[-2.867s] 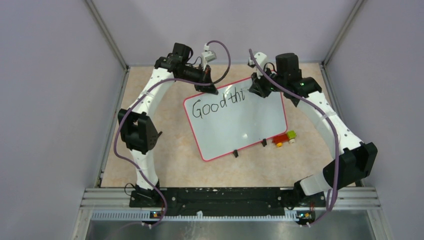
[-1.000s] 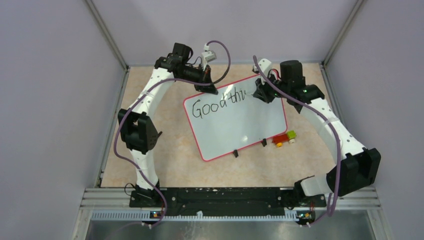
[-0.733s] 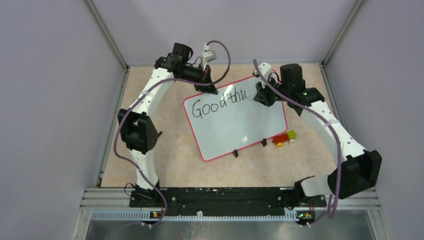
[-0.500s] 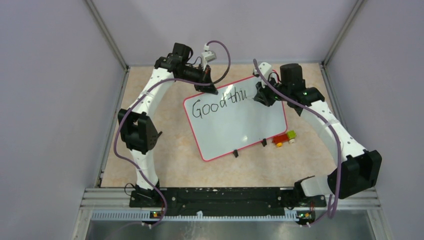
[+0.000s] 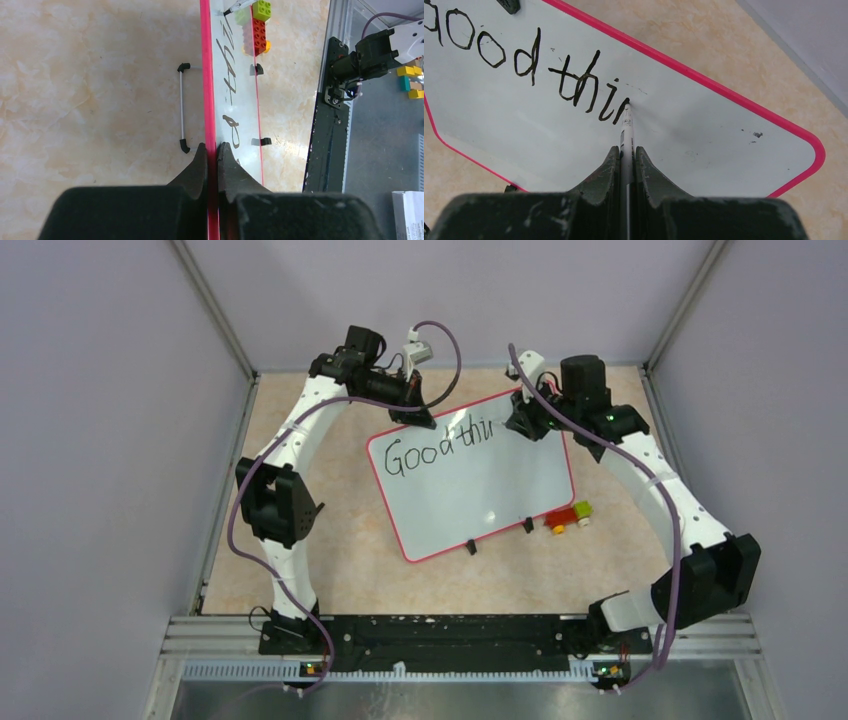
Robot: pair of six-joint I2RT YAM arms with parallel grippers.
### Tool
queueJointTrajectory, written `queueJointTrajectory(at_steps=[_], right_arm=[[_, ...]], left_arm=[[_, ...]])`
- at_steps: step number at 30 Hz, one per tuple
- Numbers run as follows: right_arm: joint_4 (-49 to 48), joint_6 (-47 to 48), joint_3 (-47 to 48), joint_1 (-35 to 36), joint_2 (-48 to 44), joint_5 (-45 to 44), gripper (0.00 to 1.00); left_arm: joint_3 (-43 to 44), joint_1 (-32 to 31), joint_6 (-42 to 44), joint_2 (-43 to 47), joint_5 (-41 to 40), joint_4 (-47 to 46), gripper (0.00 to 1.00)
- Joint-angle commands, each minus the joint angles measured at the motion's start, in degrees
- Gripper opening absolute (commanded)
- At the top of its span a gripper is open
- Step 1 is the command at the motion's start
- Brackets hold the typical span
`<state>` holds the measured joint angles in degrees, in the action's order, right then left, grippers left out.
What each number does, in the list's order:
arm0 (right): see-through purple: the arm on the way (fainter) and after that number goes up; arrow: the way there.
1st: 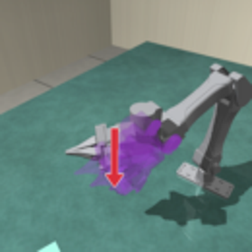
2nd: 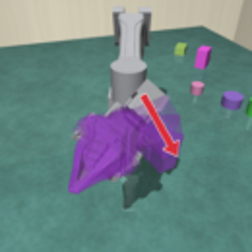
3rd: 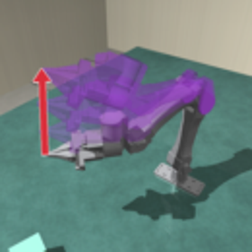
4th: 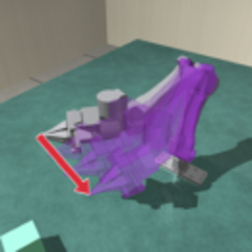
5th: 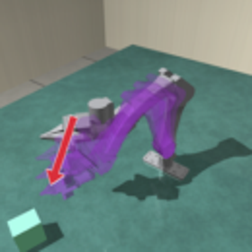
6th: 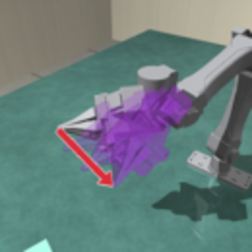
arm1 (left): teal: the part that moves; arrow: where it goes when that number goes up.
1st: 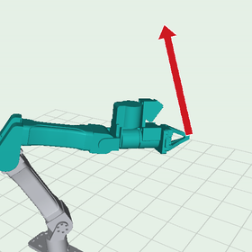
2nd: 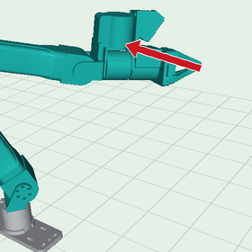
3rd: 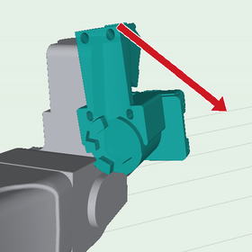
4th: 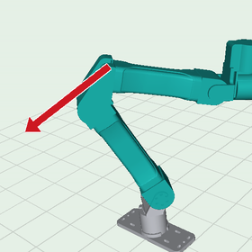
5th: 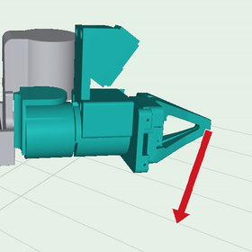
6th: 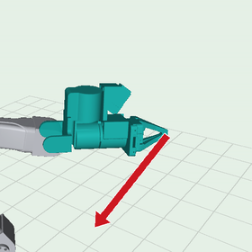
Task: Write a sentence on the whiteboard
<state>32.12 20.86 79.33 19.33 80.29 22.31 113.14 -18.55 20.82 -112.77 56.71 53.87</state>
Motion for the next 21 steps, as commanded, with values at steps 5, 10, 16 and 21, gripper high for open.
queueJointTrajectory(at_steps=[5,10,16,21], right_arm=[[-2.2,1.6,1.8,-0.4,0.0,-4.6,0.00],[-1.6,2.2,1.1,-1.0,-0.6,-5.3,0.00],[-1.4,2.3,-0.1,-1.1,-1.3,-5.2,0.00],[-1.4,2.5,-2.4,-1.1,-2.4,-5.1,0.00]], left_arm=[[-0.9,-1.5,5.8,-0.4,-2.5,1.0,0.00],[-0.9,-1.6,5.8,-0.4,-2.6,1.0,0.00],[-0.8,-1.6,5.7,-0.3,-2.7,1.0,0.00],[-0.9,-1.6,5.6,-0.3,-2.6,1.0,0.00]])
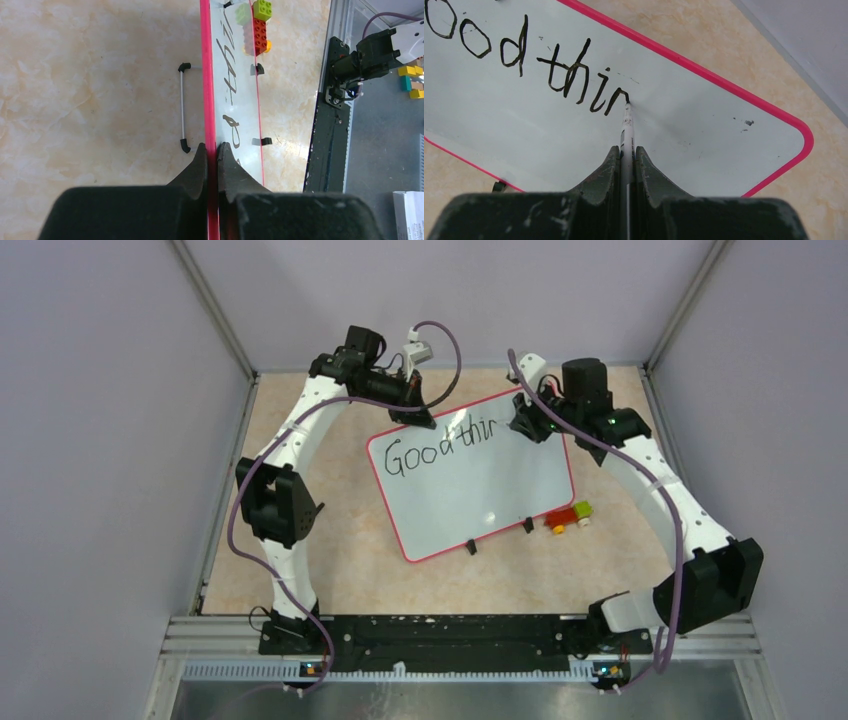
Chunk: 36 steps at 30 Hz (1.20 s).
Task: Write a sentence on the whiteboard
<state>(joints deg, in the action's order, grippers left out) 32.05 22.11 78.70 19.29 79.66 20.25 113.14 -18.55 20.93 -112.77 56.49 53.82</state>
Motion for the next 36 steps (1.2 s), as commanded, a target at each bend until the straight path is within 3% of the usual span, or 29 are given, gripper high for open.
queueJointTrajectory(at_steps=[1,11,21,36], right_arm=[[-1.1,1.3,-2.1,-1.1,-1.9,-2.9,0.00],[0.1,1.4,-4.4,-1.0,-3.1,-1.3,0.00],[2.0,-0.9,3.0,-1.2,-3.7,0.2,0.00],[0.9,-0.4,2.9,-1.1,-1.9,-4.5,0.00]], left_arm=[[-0.9,-1.6,5.5,-0.3,-2.4,1.0,0.00],[-0.9,-1.6,5.6,-0.2,-2.3,1.1,0.00],[-1.0,-1.6,5.6,0.0,-2.3,1.1,0.00],[-1.0,-1.5,5.7,-0.2,-2.2,1.2,0.00]])
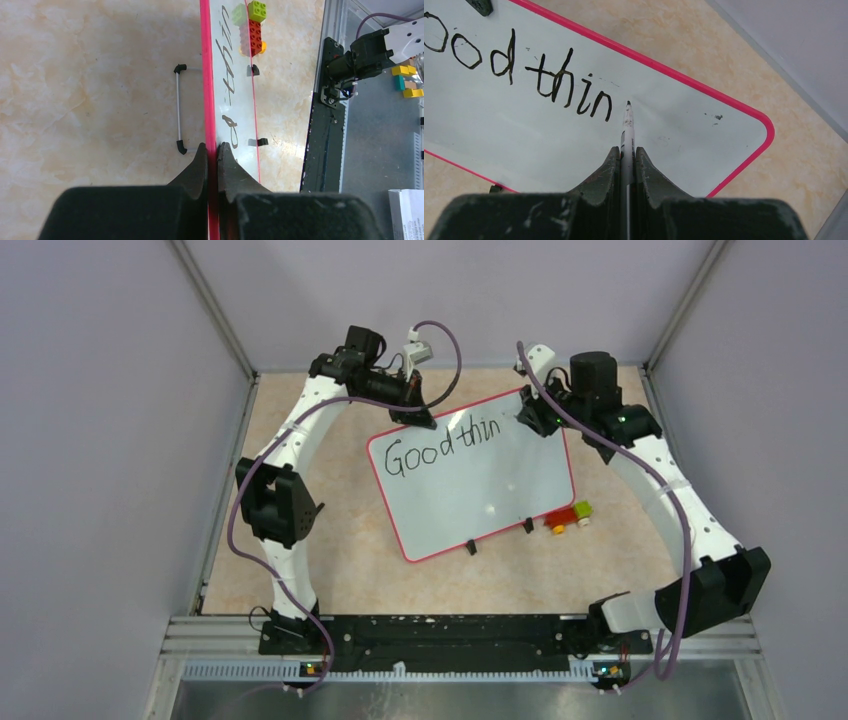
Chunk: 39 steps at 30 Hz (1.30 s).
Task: Write a sentence on the whiteboard
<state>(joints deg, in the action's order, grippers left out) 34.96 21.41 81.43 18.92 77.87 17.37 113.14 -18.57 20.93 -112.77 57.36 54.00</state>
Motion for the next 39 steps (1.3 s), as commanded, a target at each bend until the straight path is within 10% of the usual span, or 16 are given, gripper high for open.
queueJointTrajectory(at_steps=[1,39], right_arm=[[-2.3,0.4,-0.1,-0.7,-0.1,-1.9,0.00],[-2.3,1.4,-6.1,0.9,0.2,-0.5,0.00]], left_arm=[[-1.0,-1.5,5.6,-0.2,-3.0,1.0,0.00],[-0.9,-1.5,6.0,-0.3,-3.2,1.1,0.00]])
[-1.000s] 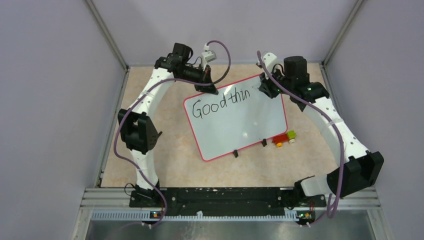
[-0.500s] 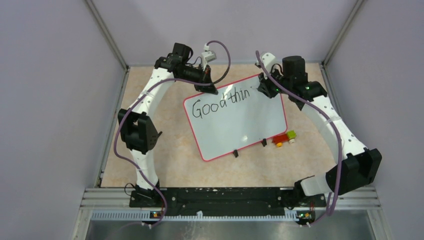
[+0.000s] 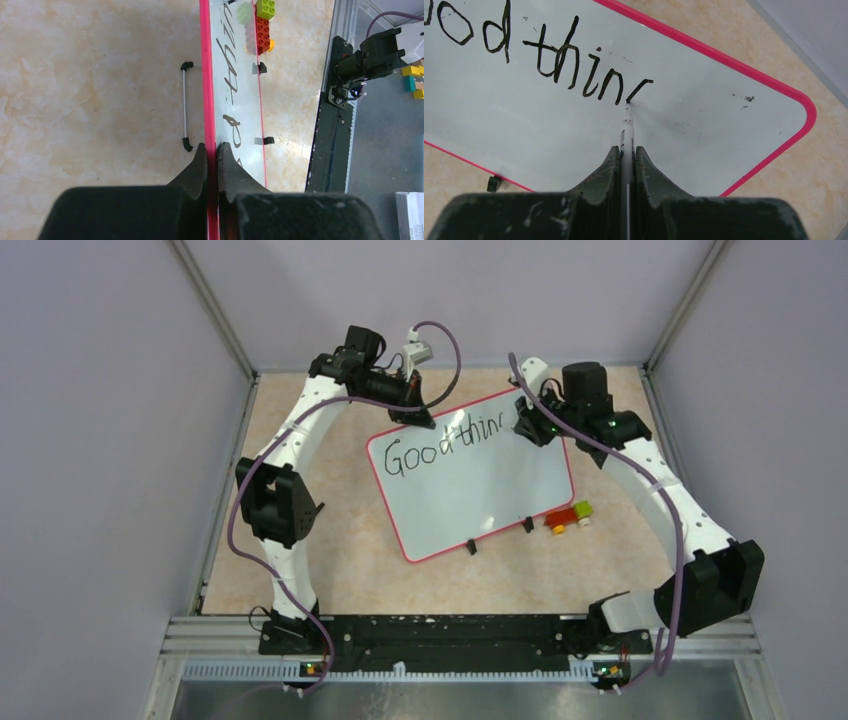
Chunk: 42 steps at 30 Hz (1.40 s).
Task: Write a sentence on the whiteboard
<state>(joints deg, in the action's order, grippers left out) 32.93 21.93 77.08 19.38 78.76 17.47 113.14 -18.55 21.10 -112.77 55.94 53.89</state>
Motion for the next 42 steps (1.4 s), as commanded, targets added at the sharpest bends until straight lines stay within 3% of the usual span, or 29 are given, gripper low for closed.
queueJointTrajectory(at_steps=[1,42], right_arm=[[-0.2,1.0,-1.9,0.4,-0.8,-0.8,0.00],[-1.8,0.9,6.5,-0.7,2.1,-4.6,0.00]], left_arm=[[-0.9,-1.6,5.8,-0.3,-1.7,1.3,0.00],[-0.4,-1.6,5.5,-0.7,-1.7,1.3,0.00]])
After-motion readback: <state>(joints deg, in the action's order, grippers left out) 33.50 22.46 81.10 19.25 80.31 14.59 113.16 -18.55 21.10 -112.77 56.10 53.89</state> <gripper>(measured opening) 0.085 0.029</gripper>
